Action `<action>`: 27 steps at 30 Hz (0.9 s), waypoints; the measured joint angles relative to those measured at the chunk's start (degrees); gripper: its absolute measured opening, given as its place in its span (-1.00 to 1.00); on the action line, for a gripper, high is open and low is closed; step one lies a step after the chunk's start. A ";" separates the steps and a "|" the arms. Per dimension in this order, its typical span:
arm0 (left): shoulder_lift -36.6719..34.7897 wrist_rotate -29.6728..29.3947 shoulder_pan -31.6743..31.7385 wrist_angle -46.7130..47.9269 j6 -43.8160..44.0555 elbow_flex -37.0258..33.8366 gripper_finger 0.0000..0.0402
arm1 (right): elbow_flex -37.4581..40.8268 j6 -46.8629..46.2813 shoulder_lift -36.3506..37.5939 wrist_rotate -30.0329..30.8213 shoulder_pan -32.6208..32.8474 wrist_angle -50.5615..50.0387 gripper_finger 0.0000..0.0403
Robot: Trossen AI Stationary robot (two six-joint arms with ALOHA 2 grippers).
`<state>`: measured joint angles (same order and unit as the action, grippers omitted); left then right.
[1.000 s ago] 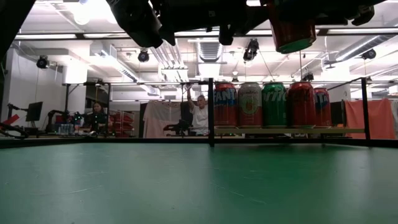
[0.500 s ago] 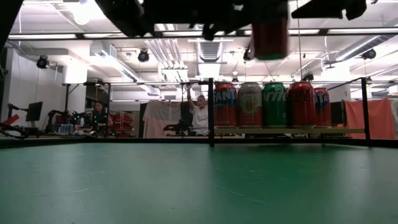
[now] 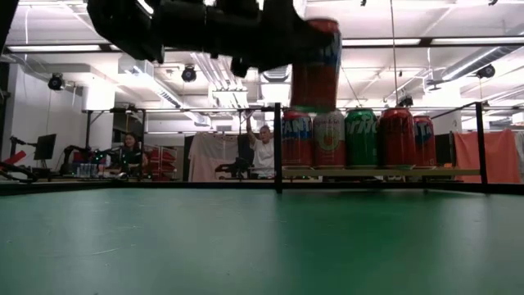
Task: Place canned beverage on shelf
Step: Put the red soda can on the shelf aligned with the other red soda cans
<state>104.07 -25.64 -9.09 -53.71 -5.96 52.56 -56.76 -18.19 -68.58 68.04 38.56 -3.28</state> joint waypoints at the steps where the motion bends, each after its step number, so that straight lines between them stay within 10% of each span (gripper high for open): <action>1: -0.06 -0.05 -0.09 -0.44 0.21 0.02 0.36 | -1.17 0.03 -0.02 -0.93 -0.77 -1.18 0.88; 17: 0.20 -1.11 -0.36 -0.50 0.49 0.17 0.36 | -21.72 -23.18 -7.68 -28.80 -19.74 -36.65 0.88; 27: 0.20 -2.57 -0.19 -0.25 0.49 0.17 0.36 | -37.77 -32.85 -17.26 -31.72 -23.45 -59.80 0.88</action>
<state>104.27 -28.21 -9.28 -53.95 -5.48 52.73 -94.53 -51.04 -85.84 36.33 15.10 -63.08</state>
